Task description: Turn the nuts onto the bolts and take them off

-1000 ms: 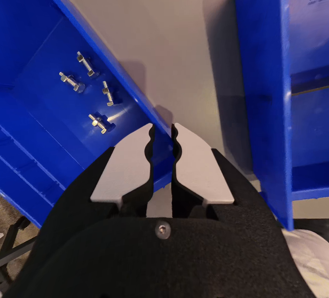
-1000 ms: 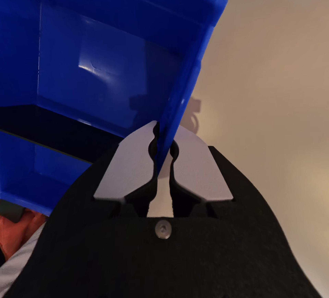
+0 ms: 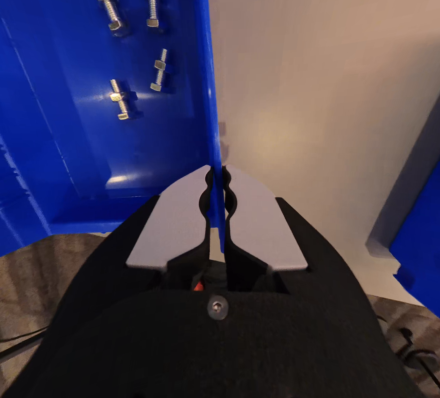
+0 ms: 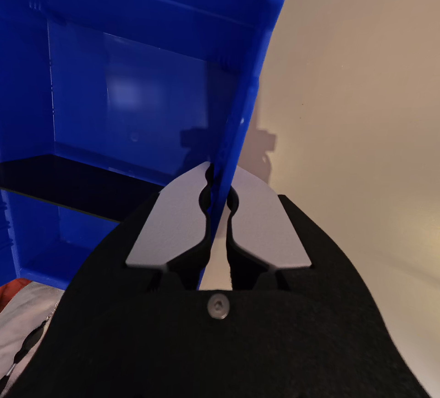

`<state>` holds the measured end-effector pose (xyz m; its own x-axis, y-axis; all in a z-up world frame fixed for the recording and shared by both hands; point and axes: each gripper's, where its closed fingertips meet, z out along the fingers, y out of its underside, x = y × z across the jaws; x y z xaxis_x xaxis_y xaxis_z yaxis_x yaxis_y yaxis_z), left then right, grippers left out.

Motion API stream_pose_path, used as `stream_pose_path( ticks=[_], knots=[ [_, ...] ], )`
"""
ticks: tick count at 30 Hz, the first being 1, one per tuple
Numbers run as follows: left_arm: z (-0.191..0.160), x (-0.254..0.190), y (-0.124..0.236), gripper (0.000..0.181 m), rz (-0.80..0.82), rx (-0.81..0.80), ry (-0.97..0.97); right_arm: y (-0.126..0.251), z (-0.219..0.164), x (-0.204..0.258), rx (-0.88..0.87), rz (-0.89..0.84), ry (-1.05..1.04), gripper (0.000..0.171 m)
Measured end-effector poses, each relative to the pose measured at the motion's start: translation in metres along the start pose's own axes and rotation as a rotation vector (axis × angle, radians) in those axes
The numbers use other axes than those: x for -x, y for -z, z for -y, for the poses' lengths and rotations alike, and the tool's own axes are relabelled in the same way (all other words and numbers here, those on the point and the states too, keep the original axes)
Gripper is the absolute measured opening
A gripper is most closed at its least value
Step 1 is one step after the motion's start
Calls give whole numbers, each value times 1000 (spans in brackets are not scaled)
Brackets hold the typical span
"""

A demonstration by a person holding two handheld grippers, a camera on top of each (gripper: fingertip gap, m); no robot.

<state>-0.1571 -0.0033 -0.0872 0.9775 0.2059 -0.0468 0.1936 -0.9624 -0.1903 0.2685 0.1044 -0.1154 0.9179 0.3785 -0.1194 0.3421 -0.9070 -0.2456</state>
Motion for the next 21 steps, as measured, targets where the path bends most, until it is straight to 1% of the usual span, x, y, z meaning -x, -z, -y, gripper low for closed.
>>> stream_pose_path(
  ticks=[4, 6, 10, 14, 21],
  knots=[
    [0, 3, 0, 6, 133, 11, -108, 0, 0, 0, -9, -8, 0, 8],
    [0, 4, 0, 6, 173, 15, -158, 0, 0, 0, -17, 0, -4, 8],
    [-1, 3, 0, 7, 176, 13, -226, 0, -2, -3, -20, 0, -2, 8],
    [-7, -3, 1, 8, 137, 15, -314, 2, -7, -10, -11, 4, -13, 8],
    [-20, -7, 4, 9, 108, -21, -468, 10, -25, -41, 1, 25, -65, 8]
  ],
)
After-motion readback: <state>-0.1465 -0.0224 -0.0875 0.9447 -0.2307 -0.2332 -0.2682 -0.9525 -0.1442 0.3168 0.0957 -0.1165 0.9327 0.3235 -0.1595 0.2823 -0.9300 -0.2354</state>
